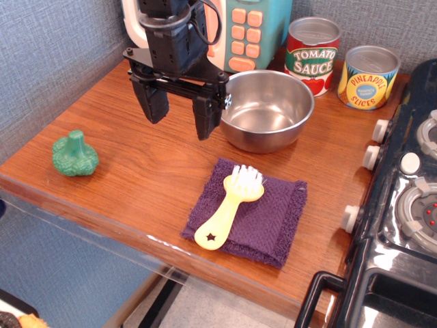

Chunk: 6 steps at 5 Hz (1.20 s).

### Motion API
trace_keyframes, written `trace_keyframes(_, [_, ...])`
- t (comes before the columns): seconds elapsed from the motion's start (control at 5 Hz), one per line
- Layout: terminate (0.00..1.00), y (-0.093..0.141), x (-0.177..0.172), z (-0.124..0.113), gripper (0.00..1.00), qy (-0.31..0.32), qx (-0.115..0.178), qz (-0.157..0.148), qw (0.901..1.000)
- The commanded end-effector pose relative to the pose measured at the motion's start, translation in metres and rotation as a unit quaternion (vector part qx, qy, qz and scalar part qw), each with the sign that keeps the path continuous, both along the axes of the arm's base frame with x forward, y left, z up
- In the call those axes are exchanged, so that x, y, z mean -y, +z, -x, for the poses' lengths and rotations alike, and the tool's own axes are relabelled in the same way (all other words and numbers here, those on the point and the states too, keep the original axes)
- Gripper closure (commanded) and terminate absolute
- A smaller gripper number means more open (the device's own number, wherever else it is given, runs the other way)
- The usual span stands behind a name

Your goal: Slide the silver pot so that it is directly in front of the microwave.

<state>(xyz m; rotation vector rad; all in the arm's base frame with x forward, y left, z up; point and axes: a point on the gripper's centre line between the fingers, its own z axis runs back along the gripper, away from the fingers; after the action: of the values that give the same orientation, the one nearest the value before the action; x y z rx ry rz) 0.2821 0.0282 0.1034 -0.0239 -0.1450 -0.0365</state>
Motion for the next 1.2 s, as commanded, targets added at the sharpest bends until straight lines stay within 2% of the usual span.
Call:
trace_keyframes(0.0, [0.00,0.000,0.000,0.000,0.00,0.000,0.000,0.000,1.0000])
trace_keyframes(0.4, [0.00,-0.022,-0.003,-0.046,0.00,0.073,0.001,0.005,0.9973])
trace_keyframes(0.6, [0.00,-0.030,-0.007,-0.069,0.00,0.126,0.021,0.016,0.9917])
trace_keyframes(1.0, [0.00,-0.026,-0.015,-0.088,0.00,0.191,0.044,0.038,0.9799])
